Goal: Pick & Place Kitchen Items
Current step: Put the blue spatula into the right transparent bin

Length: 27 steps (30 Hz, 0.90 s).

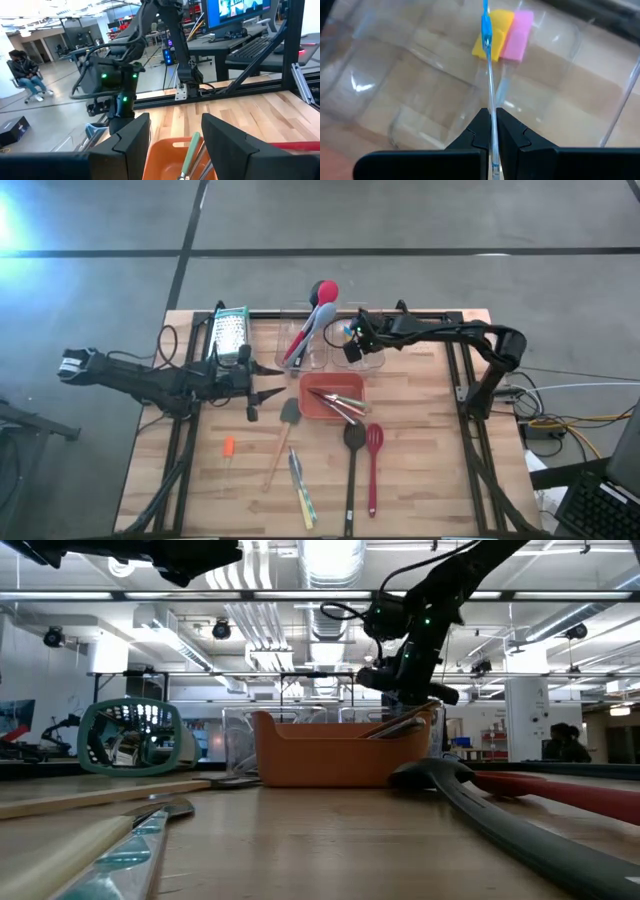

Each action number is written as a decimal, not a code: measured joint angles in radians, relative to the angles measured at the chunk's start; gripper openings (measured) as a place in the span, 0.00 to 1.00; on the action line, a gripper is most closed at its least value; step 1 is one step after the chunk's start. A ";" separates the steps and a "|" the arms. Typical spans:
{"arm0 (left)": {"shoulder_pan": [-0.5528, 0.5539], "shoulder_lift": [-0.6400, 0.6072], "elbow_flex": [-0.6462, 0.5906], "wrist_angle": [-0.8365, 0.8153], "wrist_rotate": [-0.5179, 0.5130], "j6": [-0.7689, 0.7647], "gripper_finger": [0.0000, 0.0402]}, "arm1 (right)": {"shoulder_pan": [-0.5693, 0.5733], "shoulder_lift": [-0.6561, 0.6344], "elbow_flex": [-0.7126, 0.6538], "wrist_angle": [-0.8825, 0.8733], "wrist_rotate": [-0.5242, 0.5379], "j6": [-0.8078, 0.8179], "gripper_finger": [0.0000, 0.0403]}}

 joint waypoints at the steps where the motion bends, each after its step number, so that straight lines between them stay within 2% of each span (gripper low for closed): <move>1: 0.000 0.000 0.000 0.000 0.000 0.000 0.46 | -0.007 0.006 0.009 -0.023 -0.010 0.000 0.02; 4: 0.000 0.001 -0.001 -0.007 0.003 0.000 0.46 | -0.021 0.024 0.026 -0.073 -0.027 0.000 0.02; 11: 0.000 0.002 -0.001 -0.010 0.018 -0.017 0.46 | -0.059 0.064 0.028 -0.077 -0.178 0.008 0.03; 27: 0.000 0.002 -0.001 -0.008 0.026 -0.014 0.46 | -0.077 0.119 0.027 -0.076 -0.196 -0.003 0.05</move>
